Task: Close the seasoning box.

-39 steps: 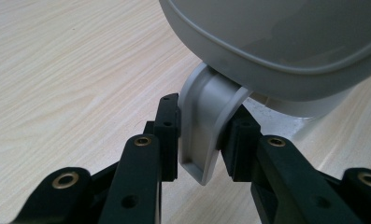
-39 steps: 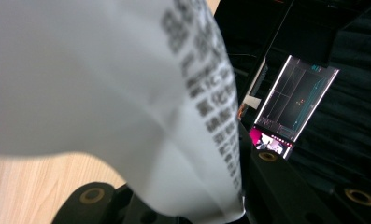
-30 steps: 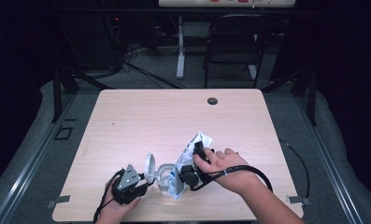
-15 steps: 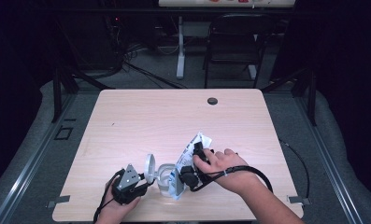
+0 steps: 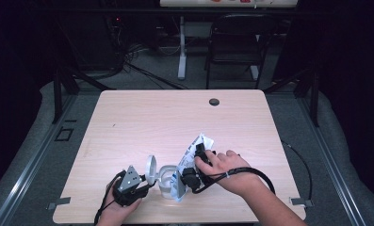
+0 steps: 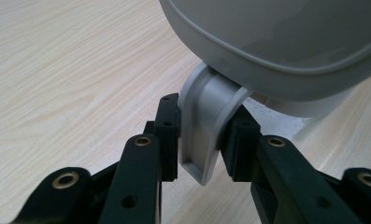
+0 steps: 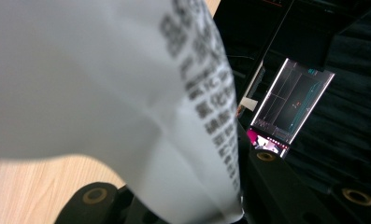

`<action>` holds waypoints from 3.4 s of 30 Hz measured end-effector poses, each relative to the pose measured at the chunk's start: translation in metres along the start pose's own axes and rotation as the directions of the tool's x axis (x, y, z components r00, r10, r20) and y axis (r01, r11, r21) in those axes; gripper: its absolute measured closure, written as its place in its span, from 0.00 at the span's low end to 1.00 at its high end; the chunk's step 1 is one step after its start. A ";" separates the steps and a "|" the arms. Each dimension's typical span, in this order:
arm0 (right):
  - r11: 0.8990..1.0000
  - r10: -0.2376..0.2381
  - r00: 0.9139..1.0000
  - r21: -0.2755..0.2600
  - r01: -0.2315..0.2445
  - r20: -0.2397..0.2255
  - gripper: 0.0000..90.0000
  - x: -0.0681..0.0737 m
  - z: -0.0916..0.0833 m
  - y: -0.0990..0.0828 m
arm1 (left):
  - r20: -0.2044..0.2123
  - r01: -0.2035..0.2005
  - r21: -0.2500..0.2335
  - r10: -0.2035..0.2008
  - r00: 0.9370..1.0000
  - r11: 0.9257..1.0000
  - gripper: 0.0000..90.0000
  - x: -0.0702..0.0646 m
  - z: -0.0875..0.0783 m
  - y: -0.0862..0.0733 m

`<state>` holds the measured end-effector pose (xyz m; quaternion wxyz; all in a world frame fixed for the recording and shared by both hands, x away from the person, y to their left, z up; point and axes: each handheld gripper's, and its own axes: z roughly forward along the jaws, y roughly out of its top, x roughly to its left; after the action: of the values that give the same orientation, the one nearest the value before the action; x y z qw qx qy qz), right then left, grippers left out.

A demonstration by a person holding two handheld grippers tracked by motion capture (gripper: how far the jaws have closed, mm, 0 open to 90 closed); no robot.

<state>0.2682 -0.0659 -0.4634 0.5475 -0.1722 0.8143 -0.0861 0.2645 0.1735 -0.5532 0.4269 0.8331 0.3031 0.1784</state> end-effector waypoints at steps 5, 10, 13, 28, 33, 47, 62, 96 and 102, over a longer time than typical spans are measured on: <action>1.000 -0.009 1.000 0.006 0.009 0.004 0.89 0.000 -0.001 0.000 | 0.001 0.001 0.000 -0.001 1.000 1.000 0.79 0.000 0.000 0.000; 1.000 -0.016 1.000 0.009 0.016 0.008 0.89 0.000 -0.001 0.000 | 0.000 0.000 0.000 0.000 1.000 1.000 0.79 0.000 0.000 0.000; 1.000 -0.015 1.000 0.008 0.015 0.009 0.89 -0.001 -0.001 0.000 | 0.000 0.000 0.001 0.000 1.000 1.000 0.79 0.000 0.000 0.000; 1.000 -0.023 1.000 0.007 0.023 0.013 0.90 0.000 -0.001 0.000 | 0.000 0.000 0.001 0.000 1.000 1.000 0.79 0.000 0.000 0.000; 0.999 -0.033 0.999 0.012 0.033 0.014 0.90 0.001 -0.001 0.001 | 0.001 -0.001 0.001 0.001 1.000 1.000 0.79 0.000 0.000 0.000; 0.999 -0.043 0.999 0.010 0.042 0.021 0.90 0.002 -0.002 0.002 | 0.000 0.000 0.000 0.000 1.000 1.000 0.79 0.000 0.000 0.000; 0.998 -0.064 0.998 0.012 0.064 0.026 0.90 0.001 -0.001 0.005 | 0.002 0.003 0.000 -0.003 1.000 1.000 0.79 0.000 0.000 0.000; 0.996 -0.091 0.995 0.007 0.091 0.043 0.90 -0.002 -0.001 0.008 | 0.001 0.001 -0.001 -0.001 1.000 1.000 0.79 0.001 0.000 0.000; 0.996 -0.092 0.995 0.009 0.091 0.044 0.90 -0.002 -0.001 0.008 | 0.001 0.002 -0.001 -0.002 1.000 1.000 0.79 0.001 0.000 0.000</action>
<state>0.2662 -0.0578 -0.4643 0.5614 -0.2092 0.7930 -0.1101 0.2651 0.1736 -0.5533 0.4275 0.8328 0.3034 0.1776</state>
